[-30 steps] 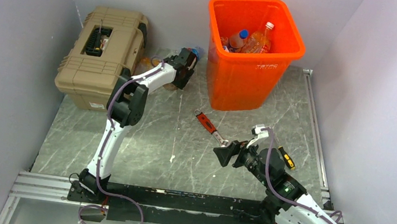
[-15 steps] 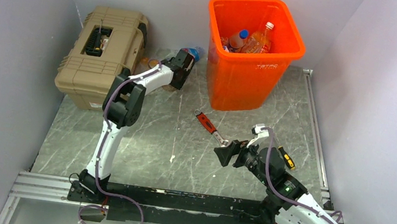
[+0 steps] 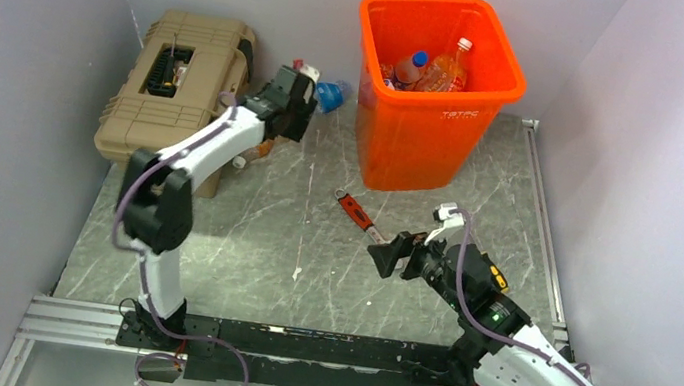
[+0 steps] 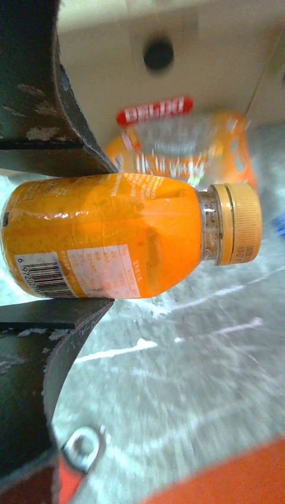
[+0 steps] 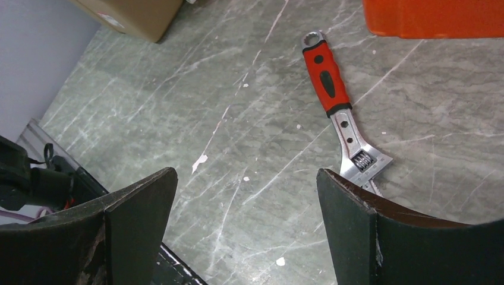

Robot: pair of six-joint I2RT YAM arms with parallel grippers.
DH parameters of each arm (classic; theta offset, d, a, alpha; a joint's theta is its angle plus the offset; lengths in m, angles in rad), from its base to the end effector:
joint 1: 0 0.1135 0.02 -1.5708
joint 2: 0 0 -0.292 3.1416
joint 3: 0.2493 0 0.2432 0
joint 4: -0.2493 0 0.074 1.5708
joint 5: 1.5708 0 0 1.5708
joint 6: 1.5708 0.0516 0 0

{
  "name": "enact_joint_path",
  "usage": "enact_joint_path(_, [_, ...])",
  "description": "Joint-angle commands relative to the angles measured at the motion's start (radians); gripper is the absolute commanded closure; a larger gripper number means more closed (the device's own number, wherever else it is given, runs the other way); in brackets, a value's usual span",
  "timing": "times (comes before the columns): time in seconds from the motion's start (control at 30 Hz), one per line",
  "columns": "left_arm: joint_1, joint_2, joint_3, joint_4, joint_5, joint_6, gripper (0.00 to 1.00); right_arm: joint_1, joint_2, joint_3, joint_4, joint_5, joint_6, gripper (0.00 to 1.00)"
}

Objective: Put the plastic bottles in the bin
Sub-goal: Pick up the plastic bottle at the center of the board.

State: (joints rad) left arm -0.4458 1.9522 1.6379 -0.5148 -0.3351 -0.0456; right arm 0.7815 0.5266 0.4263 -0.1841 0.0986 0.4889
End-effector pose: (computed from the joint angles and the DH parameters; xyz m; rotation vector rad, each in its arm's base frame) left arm 0.4172 -0.1806 0.2782 0.3145 2.3257 0.1627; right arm 0.0947 0.0868 0.2612 -0.2105 1.9179 0.7809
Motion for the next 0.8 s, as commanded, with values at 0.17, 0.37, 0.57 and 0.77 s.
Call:
enact_joint_path(0.17, [-0.003,-0.578,-0.212,0.157,0.469,0.075,0.61,0.004,0.058,0.073,0.17,-0.044,0.04,0.0])
enact_joint_path(0.37, [-0.004,-0.904,-0.57,0.396,0.944,0.127,0.58,0.002,0.073,0.066,0.334,-0.186,0.131,0.0])
enact_joint_path(0.57, [-0.003,-1.069,-0.866,0.721,1.067,0.102,0.6,0.002,0.093,0.125,0.385,-0.294,0.079,0.01])
enact_joint_path(0.77, [-0.043,-1.101,-0.964,0.851,1.119,0.077,0.62,0.002,0.066,0.179,0.395,-0.26,0.069,0.03])
